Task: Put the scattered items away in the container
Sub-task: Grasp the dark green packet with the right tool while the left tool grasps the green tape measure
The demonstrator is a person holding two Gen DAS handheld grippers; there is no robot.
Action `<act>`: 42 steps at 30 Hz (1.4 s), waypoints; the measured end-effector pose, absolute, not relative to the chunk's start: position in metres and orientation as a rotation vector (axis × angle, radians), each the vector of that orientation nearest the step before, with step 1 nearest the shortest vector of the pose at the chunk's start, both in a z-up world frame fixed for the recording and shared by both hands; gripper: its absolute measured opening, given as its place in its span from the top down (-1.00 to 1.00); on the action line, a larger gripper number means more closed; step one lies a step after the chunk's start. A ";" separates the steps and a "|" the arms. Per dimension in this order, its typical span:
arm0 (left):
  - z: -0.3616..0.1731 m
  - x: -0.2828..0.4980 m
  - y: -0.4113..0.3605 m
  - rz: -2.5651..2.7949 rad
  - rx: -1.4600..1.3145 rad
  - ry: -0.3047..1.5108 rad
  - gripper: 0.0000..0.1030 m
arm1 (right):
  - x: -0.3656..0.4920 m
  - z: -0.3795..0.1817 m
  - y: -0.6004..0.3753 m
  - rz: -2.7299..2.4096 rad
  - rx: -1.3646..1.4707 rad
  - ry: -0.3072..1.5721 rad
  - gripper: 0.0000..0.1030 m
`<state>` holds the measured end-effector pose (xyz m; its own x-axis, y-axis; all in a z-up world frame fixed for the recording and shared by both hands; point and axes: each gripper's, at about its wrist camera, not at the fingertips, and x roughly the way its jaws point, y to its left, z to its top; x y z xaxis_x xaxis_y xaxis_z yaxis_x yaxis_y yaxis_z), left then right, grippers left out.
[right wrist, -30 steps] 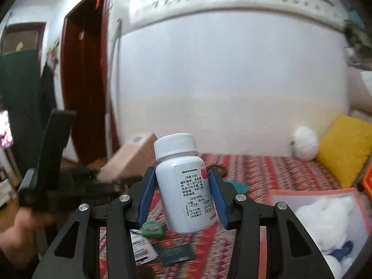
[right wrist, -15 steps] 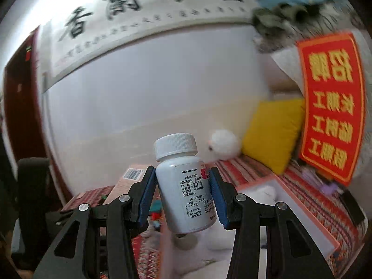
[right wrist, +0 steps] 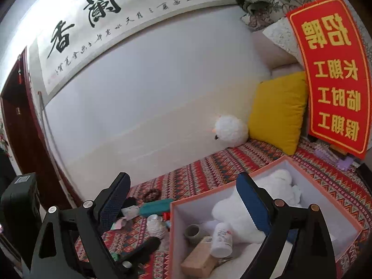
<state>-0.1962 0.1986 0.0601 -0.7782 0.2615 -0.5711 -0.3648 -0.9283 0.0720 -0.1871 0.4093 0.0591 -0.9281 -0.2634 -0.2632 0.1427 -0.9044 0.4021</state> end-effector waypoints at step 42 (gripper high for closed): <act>-0.164 -0.259 -0.063 2.720 -1.593 -0.150 -0.31 | -0.249 -0.144 0.145 -2.284 1.492 -0.217 -0.82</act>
